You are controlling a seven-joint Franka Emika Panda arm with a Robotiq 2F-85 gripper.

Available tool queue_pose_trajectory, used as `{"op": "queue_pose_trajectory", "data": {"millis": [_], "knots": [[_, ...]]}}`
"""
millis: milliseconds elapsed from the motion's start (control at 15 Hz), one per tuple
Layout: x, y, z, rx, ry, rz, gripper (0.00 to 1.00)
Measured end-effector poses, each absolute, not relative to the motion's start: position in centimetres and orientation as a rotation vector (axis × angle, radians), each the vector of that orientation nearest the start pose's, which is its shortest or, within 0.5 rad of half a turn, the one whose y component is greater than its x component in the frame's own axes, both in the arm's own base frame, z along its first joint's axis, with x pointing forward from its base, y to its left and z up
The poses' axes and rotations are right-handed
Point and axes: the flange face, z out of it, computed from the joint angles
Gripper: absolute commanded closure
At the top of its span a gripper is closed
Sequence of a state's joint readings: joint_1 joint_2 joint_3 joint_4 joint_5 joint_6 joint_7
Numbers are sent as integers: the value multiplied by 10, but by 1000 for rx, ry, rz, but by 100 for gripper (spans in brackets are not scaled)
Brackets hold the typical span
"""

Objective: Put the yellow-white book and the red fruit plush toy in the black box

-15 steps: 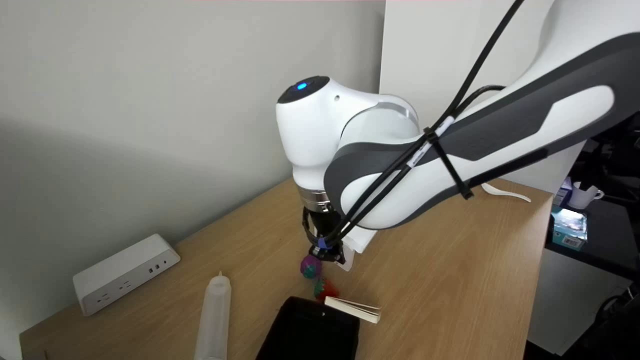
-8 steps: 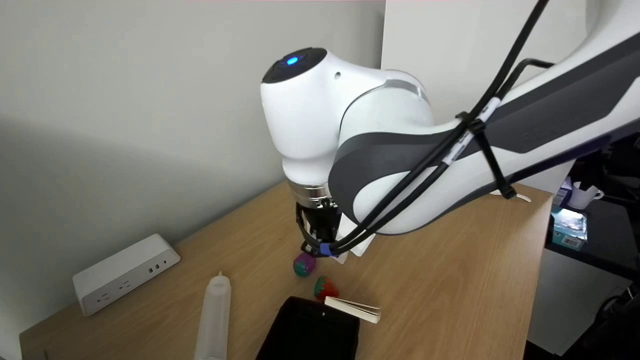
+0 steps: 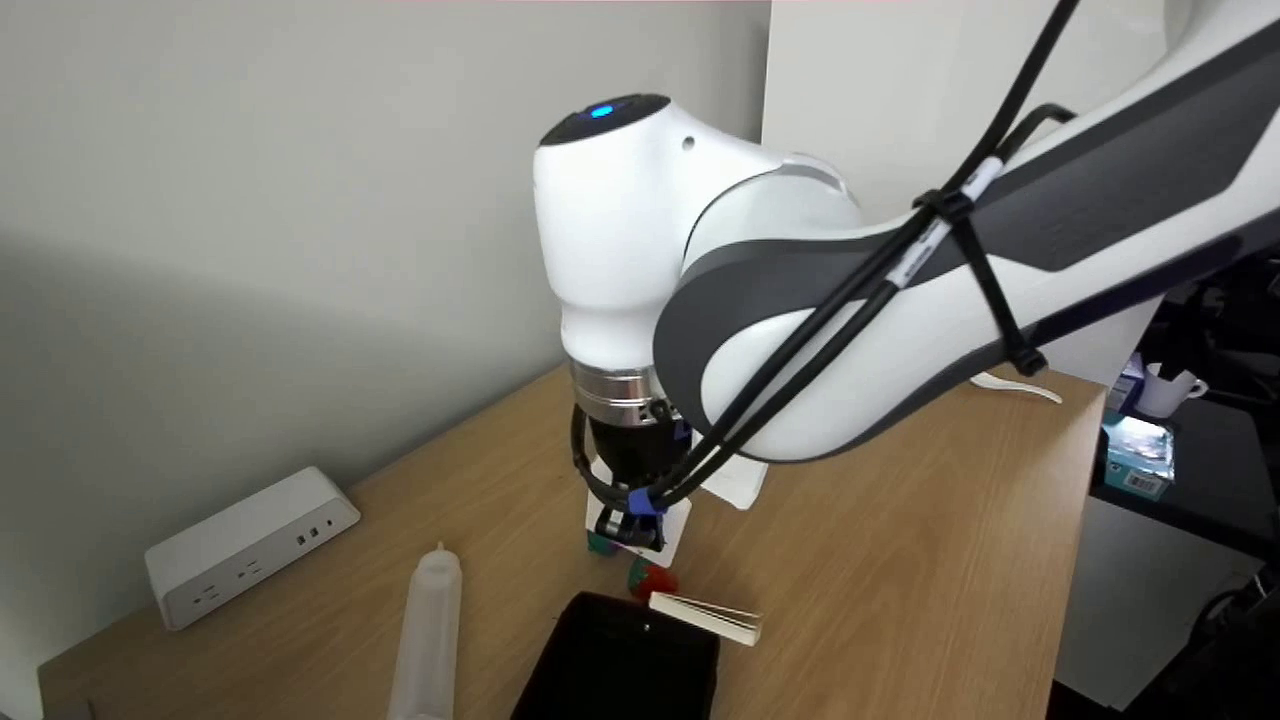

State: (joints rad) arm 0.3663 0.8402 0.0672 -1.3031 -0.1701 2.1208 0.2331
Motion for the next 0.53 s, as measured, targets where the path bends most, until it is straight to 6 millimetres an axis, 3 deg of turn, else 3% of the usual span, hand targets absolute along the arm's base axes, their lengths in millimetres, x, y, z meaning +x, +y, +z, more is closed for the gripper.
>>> {"op": "queue_pose_trajectory", "data": {"millis": [533], "knots": [[677,288,227,-3020,-671,83,96]]}}
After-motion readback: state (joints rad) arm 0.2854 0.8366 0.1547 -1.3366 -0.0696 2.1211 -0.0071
